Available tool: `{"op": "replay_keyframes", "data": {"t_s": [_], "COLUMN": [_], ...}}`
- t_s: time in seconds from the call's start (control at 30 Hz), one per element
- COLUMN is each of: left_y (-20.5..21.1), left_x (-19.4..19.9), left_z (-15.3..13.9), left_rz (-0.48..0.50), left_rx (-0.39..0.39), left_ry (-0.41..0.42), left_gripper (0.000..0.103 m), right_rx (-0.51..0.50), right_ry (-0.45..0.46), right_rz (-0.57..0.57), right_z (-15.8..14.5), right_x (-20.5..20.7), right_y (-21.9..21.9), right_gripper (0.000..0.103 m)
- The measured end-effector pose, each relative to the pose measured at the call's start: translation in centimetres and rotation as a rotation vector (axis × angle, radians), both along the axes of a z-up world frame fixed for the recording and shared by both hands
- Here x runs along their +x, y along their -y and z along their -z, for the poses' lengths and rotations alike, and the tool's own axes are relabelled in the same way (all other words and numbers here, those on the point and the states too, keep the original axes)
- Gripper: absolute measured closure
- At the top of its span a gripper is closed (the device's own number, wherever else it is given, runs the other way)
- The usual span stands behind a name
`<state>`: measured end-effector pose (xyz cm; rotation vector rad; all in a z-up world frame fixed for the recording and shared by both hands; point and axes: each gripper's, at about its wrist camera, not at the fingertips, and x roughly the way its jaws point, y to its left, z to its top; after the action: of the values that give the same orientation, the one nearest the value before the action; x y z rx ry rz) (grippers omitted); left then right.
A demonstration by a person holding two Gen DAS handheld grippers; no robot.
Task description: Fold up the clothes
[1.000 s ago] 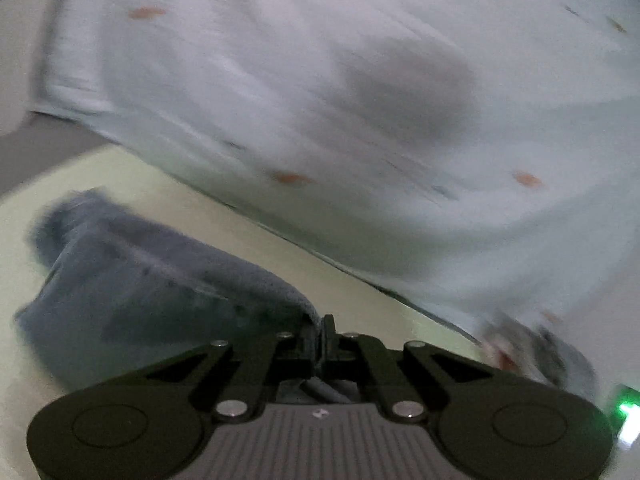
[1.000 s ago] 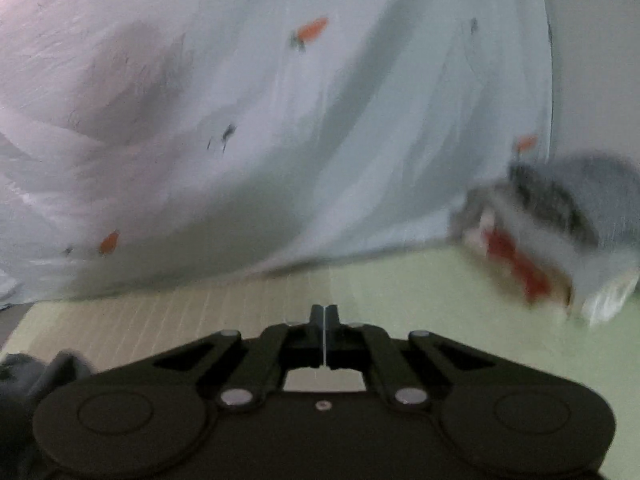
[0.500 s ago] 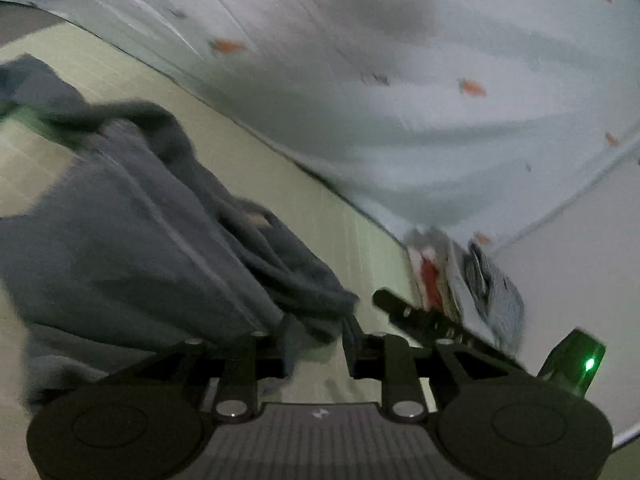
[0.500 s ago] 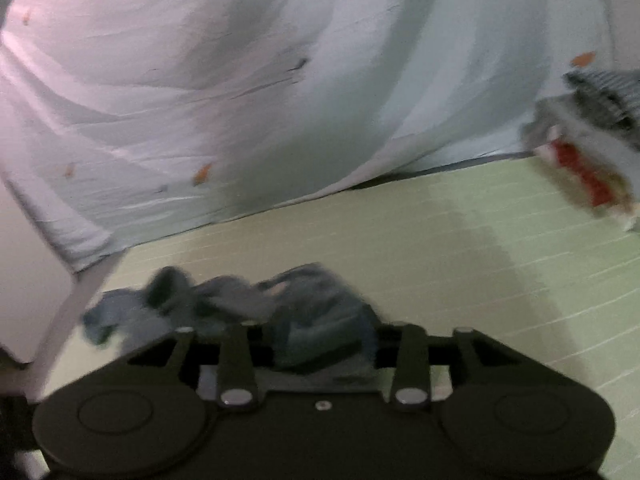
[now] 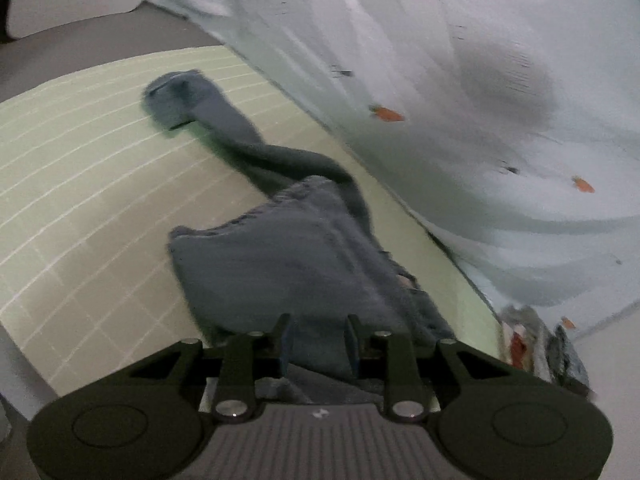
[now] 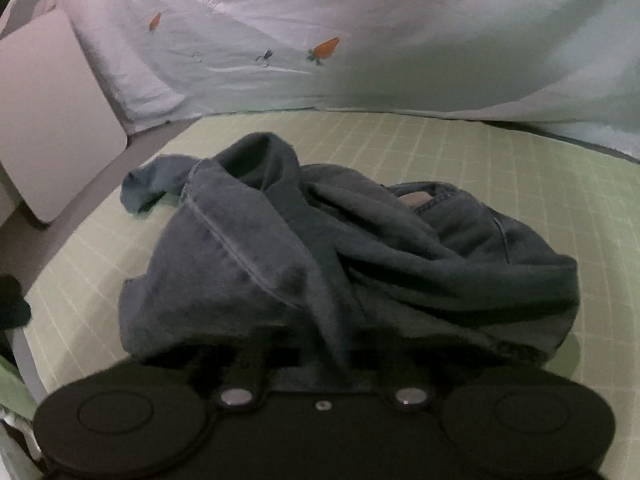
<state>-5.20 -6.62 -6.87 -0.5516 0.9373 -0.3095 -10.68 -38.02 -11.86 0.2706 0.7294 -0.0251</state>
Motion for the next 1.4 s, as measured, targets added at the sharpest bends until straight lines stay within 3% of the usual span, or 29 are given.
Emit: {"op": "replay_keyframes", "data": {"t_s": [0.07,0.17,0.3,0.4,0.5,0.6,0.67,0.73,0.87,0.97,1.1,1.23,1.3,1.37,1.4], "left_y": [-0.2,0.1,0.7,1.5,1.8,2.0,2.3,2.7,3.4,3.8,4.9,5.2,5.3,5.4,5.4], "left_x": [0.5,1.0,1.8,2.7,4.3,6.3,7.6,8.7,10.7,11.8,12.6,12.7,12.7,12.8,12.9], "left_z": [0.5,1.2,2.6,3.6,4.4,5.2,5.9,6.8,8.4,9.4,10.1,10.7,10.8,10.7,10.7], "left_rz": [-0.012,-0.015,-0.014,-0.025,-0.062,-0.084,-0.089,-0.093,-0.115,-0.126,-0.127,-0.129,-0.124,-0.116,-0.112], "left_rx": [0.034,0.071,0.078,0.113,0.152,0.168,0.173,0.189,0.164,0.134,0.18,0.194,0.196,0.202,0.206], "left_ry": [-0.03,-0.052,-0.089,-0.098,-0.114,-0.136,-0.146,-0.169,-0.242,-0.287,-0.303,-0.314,-0.314,-0.315,-0.316], "left_gripper": [0.073,0.073,0.073,0.069,0.062,0.057,0.051,0.049,0.049,0.046,0.042,0.041,0.037,0.036,0.036], "right_rx": [0.042,0.03,-0.053,-0.171,-0.191,-0.132,-0.094,-0.078,-0.114,-0.127,-0.051,-0.007,-0.01,0.008,0.033], "right_ry": [0.105,0.206,0.279,0.183,0.036,-0.041,-0.065,-0.073,-0.052,-0.038,-0.037,-0.081,-0.122,-0.152,-0.154], "right_rz": [0.037,0.22,0.598,0.833,0.941,0.984,1.003,1.02,1.039,0.996,0.937,0.779,0.731,0.708,0.709], "right_z": [-1.2,-3.6,-5.9,-5.2,-2.6,-0.1,0.9,1.4,0.7,0.1,0.7,1.8,2.6,3.2,3.3], "right_x": [-2.3,-6.0,-12.8,-17.1,-19.7,-21.0,-21.2,-21.1,-19.6,-18.0,-16.3,-13.8,-12.6,-11.9,-12.0], "right_y": [2.2,6.8,13.9,17.9,20.0,20.2,20.4,20.8,22.2,22.8,22.9,22.3,22.1,22.2,22.5], "right_gripper": [0.101,0.101,0.101,0.101,0.101,0.1,0.092,0.072,0.06,0.053,0.043,0.026,0.026,0.042,0.089]}}
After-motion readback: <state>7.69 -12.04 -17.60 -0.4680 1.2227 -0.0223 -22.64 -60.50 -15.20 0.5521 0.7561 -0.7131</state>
